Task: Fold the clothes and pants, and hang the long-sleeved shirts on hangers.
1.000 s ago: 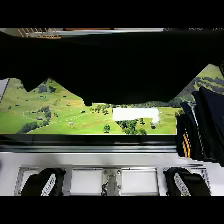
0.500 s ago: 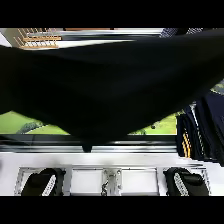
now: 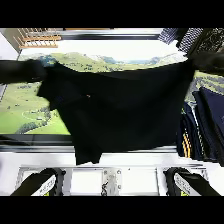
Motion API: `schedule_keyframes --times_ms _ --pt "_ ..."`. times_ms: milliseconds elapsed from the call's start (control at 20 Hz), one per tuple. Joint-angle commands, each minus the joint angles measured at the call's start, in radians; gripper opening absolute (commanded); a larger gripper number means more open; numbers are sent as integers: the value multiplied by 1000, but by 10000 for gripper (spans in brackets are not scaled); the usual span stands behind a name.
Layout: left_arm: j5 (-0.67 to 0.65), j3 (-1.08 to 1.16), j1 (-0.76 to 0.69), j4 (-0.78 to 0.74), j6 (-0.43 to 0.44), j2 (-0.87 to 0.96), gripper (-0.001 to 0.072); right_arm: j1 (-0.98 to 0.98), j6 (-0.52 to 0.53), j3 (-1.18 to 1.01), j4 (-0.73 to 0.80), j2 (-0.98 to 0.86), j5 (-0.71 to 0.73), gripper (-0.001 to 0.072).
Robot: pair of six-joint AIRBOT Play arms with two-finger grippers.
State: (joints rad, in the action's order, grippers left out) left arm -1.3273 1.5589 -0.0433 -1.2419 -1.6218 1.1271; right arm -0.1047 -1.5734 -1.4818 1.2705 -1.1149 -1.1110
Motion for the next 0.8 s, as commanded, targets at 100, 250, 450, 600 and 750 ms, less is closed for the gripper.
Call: schedule_keyframes --times_ms 100,250,450,600,750 --pt "155 167 38 42 27 503 455 2 29 -2 -33 -318 226 270" --pt "104 297 87 34 6 591 612 -14 30 -2 -58 -302 321 527" --pt "16 163 190 28 101 492 611 -69 34 36 3 -156 190 513" --pt "39 -200 266 29 119 354 611 -66 89 196 35 13 95 514" --pt "128 -558 310 32 157 256 611 -56 89 380 27 167 77 513"
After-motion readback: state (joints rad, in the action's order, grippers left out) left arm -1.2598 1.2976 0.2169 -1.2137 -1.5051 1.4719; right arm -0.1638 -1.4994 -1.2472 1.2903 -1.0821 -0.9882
